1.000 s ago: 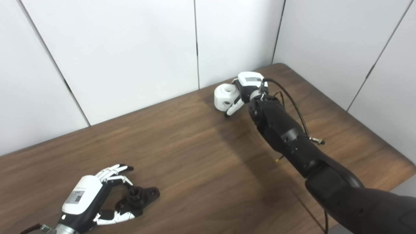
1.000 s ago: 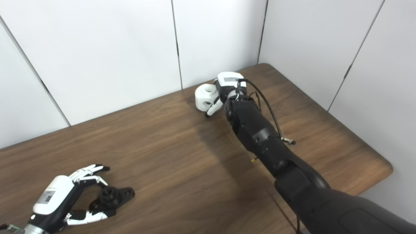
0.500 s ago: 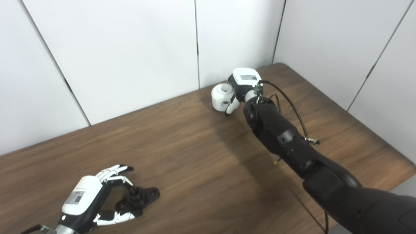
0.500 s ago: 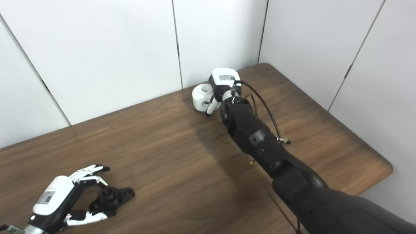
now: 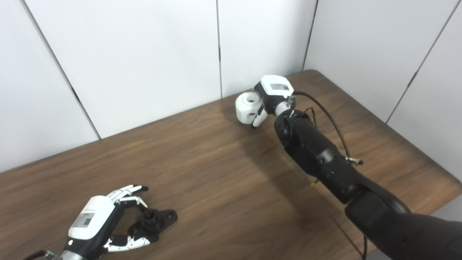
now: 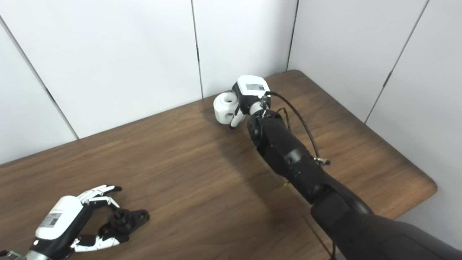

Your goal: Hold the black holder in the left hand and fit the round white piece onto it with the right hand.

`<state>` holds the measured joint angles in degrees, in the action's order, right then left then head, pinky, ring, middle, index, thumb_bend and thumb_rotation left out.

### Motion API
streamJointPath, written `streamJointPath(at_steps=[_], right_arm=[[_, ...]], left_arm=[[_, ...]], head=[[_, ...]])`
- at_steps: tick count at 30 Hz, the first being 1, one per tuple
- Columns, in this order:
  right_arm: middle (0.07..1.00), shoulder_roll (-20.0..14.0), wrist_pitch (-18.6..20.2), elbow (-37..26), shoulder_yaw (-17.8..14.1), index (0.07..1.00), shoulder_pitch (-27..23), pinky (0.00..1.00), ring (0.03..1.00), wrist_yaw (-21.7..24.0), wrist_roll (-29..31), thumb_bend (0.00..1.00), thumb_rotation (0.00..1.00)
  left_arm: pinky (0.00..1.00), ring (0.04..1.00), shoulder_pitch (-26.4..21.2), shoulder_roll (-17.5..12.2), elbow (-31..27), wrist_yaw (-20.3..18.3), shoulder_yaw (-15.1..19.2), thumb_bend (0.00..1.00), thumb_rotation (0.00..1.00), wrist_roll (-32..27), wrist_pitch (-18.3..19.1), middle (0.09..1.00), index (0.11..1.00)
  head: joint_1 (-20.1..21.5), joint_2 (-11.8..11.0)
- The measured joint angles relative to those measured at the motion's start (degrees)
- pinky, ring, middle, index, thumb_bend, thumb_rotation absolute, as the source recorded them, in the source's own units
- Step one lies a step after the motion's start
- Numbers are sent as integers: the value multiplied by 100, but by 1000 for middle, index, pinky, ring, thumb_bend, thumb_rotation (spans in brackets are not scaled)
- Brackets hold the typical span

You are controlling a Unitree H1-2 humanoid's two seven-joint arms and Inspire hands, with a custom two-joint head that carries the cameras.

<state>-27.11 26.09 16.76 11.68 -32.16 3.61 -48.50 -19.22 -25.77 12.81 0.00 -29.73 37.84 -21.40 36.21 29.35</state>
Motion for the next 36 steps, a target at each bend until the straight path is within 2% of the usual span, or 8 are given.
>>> streamJointPath(at_steps=[4,6,13,16,19,26,32,36], right_arm=[[710,-114,-31,-710,102,482,160,684,748,373,58,520,145],[711,-154,-85,-1038,149,482,213,679,748,521,57,520,145],[714,-301,-122,-2350,214,482,594,742,754,1078,-19,520,145],[715,-315,-185,-2721,204,481,817,764,761,1254,-13,521,144],[713,-319,-216,-3076,187,482,1069,772,757,1441,12,521,145],[715,-316,-520,-3616,163,482,1281,758,747,1515,82,522,144],[722,-209,-833,-3828,169,481,1352,758,755,1668,312,520,146],[730,-105,-889,-3828,175,481,1354,776,770,1741,453,519,145]], left_arm=[[784,861,12,-6,-81,-44,5,524,54,8,39,845,486],[789,864,24,-18,-144,-95,10,524,54,9,91,849,486],[782,867,83,-19,-438,-345,17,524,54,46,405,853,486],[788,871,100,1,-497,-389,17,524,56,74,509,858,486],[812,887,112,45,-472,-347,17,524,59,104,510,870,486],[867,926,133,216,-463,-344,-12,524,63,119,723,896,487],[894,940,117,337,-421,-338,-26,524,64,119,873,907,486],[899,941,55,422,-402,-338,-91,525,64,130,1012,906,485]], head=[[-377,61],[-430,70],[-1387,237],[-1608,281],[-2082,395],[-2873,606],[-3313,782],[-3542,853]])
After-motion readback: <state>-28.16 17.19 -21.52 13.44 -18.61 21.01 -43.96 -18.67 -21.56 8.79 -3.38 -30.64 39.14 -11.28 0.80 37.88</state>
